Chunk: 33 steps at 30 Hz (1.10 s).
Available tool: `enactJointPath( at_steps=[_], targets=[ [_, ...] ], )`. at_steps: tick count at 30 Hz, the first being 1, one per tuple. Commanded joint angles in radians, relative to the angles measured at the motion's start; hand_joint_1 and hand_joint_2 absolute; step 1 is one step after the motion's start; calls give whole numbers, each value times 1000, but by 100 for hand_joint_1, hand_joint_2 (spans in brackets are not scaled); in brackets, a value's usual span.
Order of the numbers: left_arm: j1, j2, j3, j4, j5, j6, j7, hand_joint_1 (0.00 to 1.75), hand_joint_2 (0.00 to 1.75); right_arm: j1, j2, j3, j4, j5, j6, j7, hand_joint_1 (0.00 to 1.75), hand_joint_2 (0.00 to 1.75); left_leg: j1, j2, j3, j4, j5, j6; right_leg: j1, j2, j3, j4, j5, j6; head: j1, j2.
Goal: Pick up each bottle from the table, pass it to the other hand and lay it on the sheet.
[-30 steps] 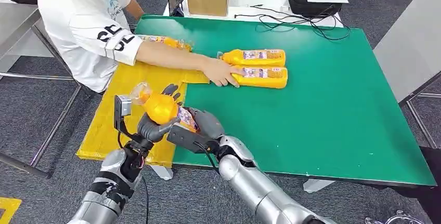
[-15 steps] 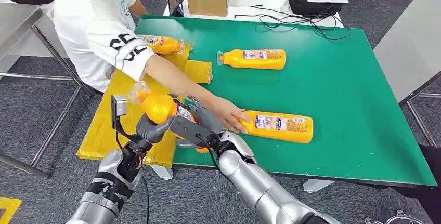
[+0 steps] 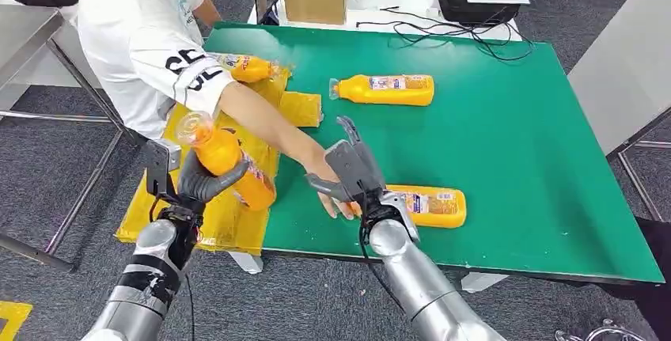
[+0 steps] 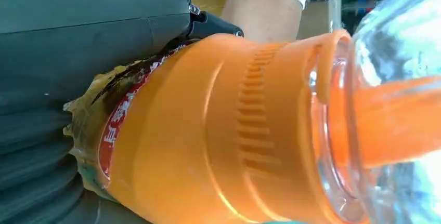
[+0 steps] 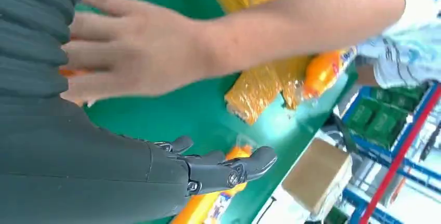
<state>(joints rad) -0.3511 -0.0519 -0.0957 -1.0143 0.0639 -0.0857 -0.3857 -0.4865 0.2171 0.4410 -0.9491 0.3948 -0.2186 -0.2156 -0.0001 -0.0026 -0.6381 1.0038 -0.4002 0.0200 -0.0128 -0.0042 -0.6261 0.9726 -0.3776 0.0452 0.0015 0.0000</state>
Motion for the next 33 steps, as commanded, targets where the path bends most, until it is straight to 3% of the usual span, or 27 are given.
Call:
enactJointPath(
  at_steps=[1, 4, 8, 18, 21, 26, 33],
  targets=[
    [-105, 53, 24, 64, -351, 165, -80, 175, 175, 47, -31, -149, -129, -102, 0, -60, 0, 175, 1, -4, 3, 0, -1, -1, 1, -4, 4, 0, -2, -2, 0, 0],
    [-125, 86, 13, 92, -590, 295, -117, 175, 175, 44, -27, -162, -129, -108, 23, -73, 0, 175, 1, -2, 3, 0, -2, -1, 1, -1, 4, 1, -2, -2, 0, 0],
    [-149, 108, -6, 183, -748, 305, -136, 175, 175, 37, -26, -170, -124, -122, 28, -95, 0, 175, 1, -1, 4, 0, -2, -1, 1, 0, 4, 0, -2, -1, 0, 0],
    [-150, 120, -45, 205, -840, 362, -123, 175, 175, 32, -28, -168, -124, -129, 36, -98, 0, 175, 1, -1, 6, 1, -3, -1, 1, -2, 7, 1, -4, -2, 0, 0],
    [-173, 164, -161, 280, -1070, 464, -81, 175, 175, 13, -32, -162, -107, -146, 60, -101, 0, 175, 1, -1, 3, 0, -1, -1, 0, -1, 3, 0, -2, -1, 0, 0],
    [-276, 190, -346, 520, -1235, 369, -70, 175, 175, -22, -30, -141, -82, -159, 90, -106, 0, 175, 0, -1, 4, 0, -1, -1, 0, -2, 4, 1, -2, -2, 0, 0],
    [-343, 209, -468, 642, -1338, 326, -14, 175, 175, -31, -29, -113, -85, -162, 109, -102, 0, 175, 1, 1, 6, 1, -3, -2, 1, 1, 6, 2, -3, -2, 0, 0]
  ],
)
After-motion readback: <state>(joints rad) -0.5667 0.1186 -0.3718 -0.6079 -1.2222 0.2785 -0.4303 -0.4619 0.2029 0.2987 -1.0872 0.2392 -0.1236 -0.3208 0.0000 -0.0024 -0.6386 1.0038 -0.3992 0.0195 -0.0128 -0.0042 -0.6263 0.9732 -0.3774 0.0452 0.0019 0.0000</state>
